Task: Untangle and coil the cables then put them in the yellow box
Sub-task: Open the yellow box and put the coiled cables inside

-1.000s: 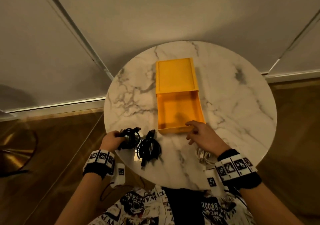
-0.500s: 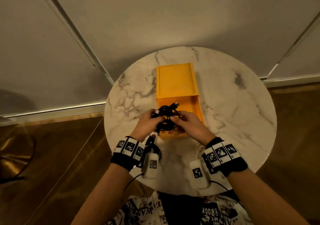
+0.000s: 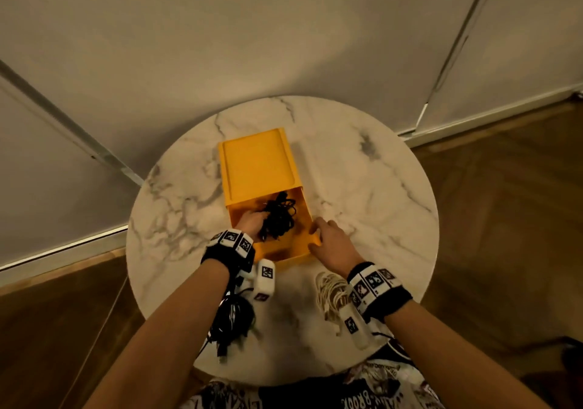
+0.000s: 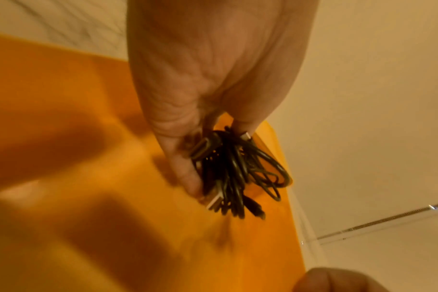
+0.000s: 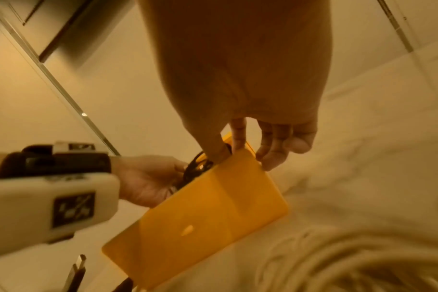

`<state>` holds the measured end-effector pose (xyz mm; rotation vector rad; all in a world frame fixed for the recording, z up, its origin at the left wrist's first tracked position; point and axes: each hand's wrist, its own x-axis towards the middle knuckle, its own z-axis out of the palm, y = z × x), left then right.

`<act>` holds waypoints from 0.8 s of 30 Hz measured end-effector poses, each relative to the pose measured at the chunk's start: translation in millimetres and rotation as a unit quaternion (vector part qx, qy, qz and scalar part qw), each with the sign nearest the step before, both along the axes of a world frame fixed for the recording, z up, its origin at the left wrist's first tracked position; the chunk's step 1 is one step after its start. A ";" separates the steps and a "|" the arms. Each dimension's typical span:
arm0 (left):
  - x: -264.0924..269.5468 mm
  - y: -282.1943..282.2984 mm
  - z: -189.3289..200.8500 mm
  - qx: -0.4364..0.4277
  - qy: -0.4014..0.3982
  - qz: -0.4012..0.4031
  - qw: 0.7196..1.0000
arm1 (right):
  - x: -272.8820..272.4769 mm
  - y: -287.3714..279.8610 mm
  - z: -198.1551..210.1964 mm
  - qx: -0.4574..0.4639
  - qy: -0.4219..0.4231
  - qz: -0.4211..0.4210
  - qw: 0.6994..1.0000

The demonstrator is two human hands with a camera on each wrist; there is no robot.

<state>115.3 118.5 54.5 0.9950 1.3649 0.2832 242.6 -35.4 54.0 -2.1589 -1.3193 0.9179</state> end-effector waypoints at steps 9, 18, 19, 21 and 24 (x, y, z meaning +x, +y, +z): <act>34.8 33.8 -108.0 0.057 -0.010 0.089 0.994 | 0.8 -1.1 -7.7 0.032 0.019 0.011 0.999; 30.1 5.8 -13.8 0.193 0.205 -0.175 0.943 | 2.8 -1.6 -8.6 0.023 0.008 0.038 0.999; 25.5 4.8 -13.9 0.206 0.204 -0.204 0.935 | 2.4 -1.3 -7.7 0.022 0.008 0.047 0.999; 19.8 2.7 -18.4 0.221 0.201 -0.247 0.922 | 0.7 -0.9 -2.3 0.014 0.016 0.064 0.998; 29.0 0.8 -19.6 0.226 0.199 -0.210 0.930 | -3.4 0.5 8.8 0.003 0.021 0.079 0.997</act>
